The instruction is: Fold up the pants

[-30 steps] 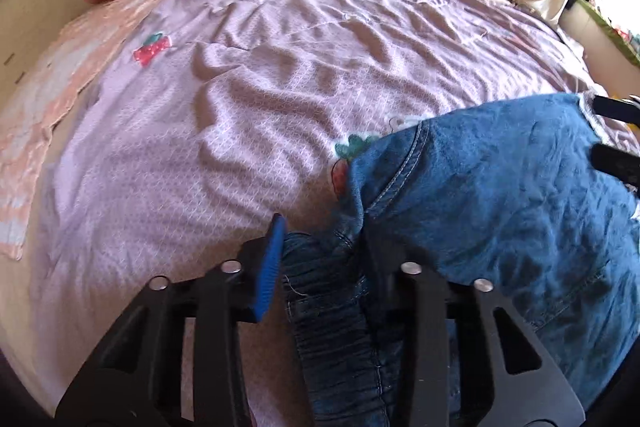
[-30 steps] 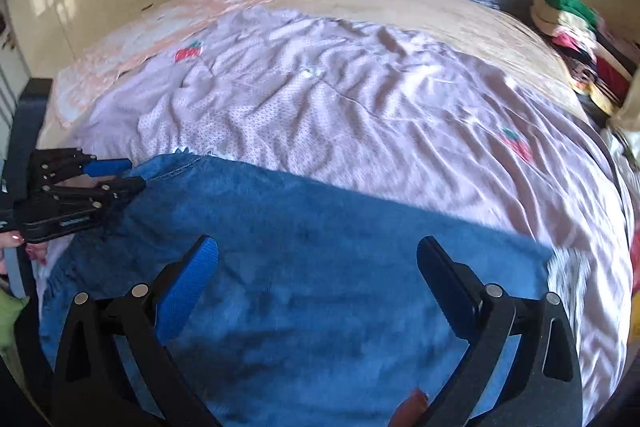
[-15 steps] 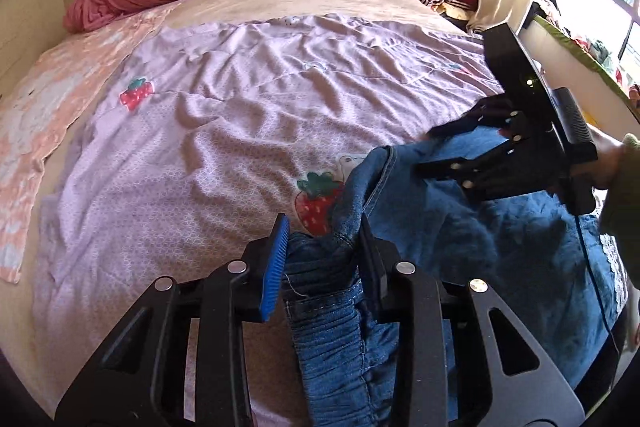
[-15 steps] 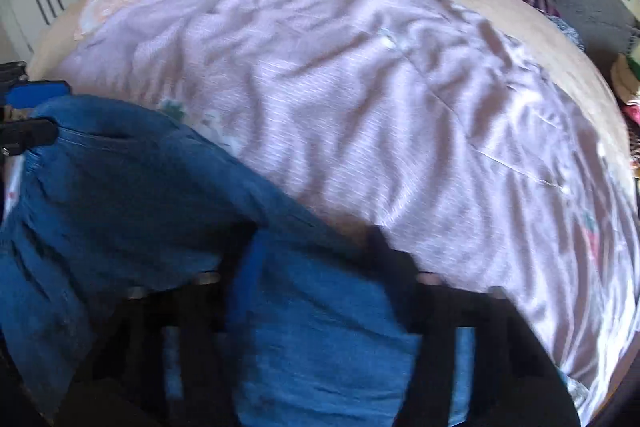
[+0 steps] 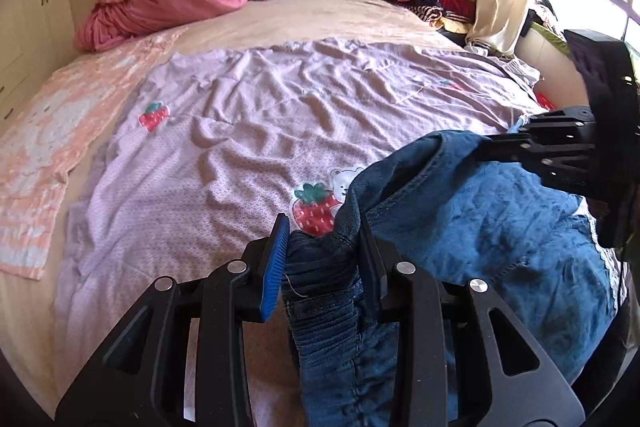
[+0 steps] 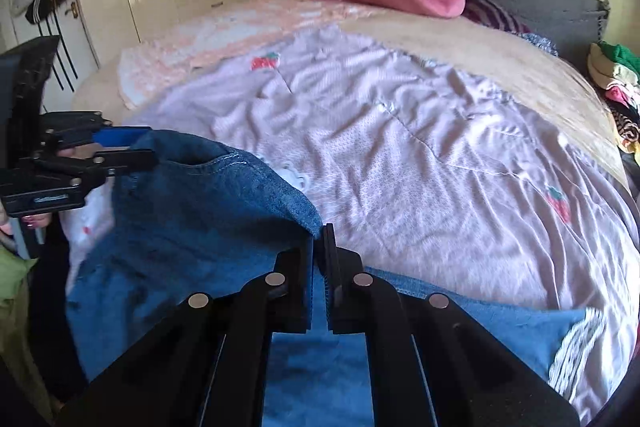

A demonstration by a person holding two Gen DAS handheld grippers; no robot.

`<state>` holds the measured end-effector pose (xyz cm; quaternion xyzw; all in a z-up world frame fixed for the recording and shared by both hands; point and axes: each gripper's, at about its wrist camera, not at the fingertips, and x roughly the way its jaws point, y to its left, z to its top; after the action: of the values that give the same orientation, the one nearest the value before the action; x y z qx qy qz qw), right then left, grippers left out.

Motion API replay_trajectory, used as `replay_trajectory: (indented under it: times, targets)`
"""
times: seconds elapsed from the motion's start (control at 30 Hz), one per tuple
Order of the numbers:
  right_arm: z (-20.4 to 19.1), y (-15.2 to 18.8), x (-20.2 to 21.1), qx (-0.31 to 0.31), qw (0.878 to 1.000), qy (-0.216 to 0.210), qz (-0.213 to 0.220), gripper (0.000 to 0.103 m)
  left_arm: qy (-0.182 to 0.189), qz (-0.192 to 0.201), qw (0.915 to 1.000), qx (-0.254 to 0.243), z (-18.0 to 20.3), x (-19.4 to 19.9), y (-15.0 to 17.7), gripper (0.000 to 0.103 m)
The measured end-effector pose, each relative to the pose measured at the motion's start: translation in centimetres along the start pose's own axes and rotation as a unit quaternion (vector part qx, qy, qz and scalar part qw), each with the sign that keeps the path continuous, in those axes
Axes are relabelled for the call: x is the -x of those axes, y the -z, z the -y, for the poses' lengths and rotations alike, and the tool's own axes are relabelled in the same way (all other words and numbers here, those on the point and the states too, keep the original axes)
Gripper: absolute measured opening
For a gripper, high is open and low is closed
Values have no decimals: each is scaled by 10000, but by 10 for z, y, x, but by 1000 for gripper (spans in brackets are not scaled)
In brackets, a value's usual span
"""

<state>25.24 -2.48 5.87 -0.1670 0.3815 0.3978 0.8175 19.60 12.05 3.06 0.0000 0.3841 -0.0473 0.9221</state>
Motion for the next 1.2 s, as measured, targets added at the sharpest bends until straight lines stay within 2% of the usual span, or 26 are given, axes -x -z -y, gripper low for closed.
replay_trajectory:
  times: [0.33,0.6,0.93,1.07,1.13,1.2]
  targets:
    - [-39,44,62,-163,9995,-58,257,4,27,247,9994,-222,25,48,23,26]
    - [-86,90,87,-112,9994,-228,222,4,103,223,9993,-281,34,80,71,26]
    - [-138,150,79,-258,9983,-497,-157,4,65,-126,9993,-333,39,94,127,27]
    - [-156,165,77,-248,9980,-540,-210,4,137,-182,9997,-124,32,97,143,27]
    - [-162,172,71,-275,9971,-646,-298,4,78,-293,9995,-26,30,91,149,28]
    - [-172,178,60,-158,9974,-561,-433,4,13,-358,9994,16,31,86,155,30]
